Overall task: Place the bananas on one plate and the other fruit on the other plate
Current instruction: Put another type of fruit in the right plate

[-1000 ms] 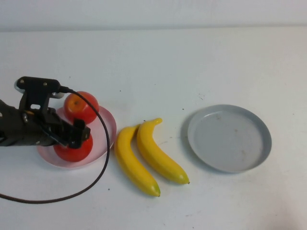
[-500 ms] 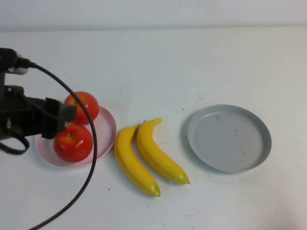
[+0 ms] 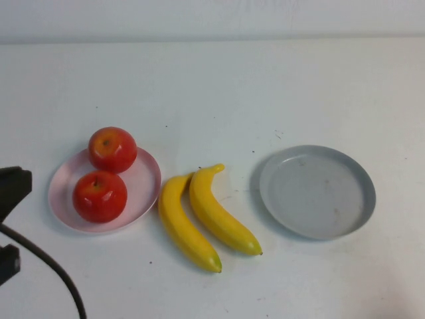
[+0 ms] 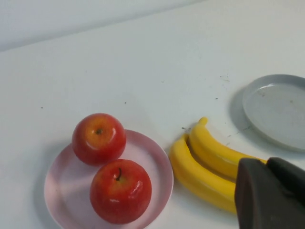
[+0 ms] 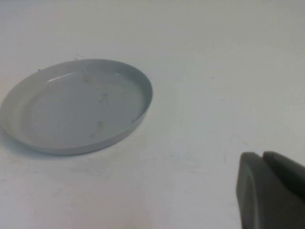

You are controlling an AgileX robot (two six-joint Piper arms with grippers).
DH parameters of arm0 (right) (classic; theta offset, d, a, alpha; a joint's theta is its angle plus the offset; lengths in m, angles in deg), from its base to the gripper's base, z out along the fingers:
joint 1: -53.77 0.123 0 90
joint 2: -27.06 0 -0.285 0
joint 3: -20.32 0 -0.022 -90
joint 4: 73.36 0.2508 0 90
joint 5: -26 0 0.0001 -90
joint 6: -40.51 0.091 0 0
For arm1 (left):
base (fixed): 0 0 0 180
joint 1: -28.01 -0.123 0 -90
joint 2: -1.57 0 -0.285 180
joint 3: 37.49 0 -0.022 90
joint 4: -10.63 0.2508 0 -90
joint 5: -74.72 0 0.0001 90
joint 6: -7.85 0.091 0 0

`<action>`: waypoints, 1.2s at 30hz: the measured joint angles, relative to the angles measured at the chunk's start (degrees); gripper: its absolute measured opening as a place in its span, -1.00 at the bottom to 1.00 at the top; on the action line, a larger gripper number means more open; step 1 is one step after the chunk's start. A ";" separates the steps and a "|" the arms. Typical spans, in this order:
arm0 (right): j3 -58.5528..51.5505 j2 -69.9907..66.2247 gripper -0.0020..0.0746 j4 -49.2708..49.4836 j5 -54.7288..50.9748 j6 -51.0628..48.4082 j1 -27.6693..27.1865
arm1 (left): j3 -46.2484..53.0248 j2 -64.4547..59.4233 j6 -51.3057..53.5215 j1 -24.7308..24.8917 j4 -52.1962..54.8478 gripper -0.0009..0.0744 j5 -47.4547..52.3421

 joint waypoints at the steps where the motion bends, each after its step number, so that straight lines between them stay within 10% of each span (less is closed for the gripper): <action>1: 0.00 0.00 -0.99 0.00 0.00 0.00 0.00 | 0.12 0.97 0.00 0.00 0.00 -0.97 0.47; 12: 0.00 0.00 -0.99 0.00 0.00 0.00 0.00 | 6.71 8.49 -1.76 0.00 2.98 -0.97 -6.42; 21: 0.00 0.00 -0.99 0.00 0.00 0.00 0.00 | 29.07 29.78 -29.73 -5.32 32.14 -0.97 -22.68; 36: 0.00 0.00 -0.99 0.00 0.00 0.00 0.00 | 44.67 36.03 -31.85 -5.97 33.67 -0.97 -22.70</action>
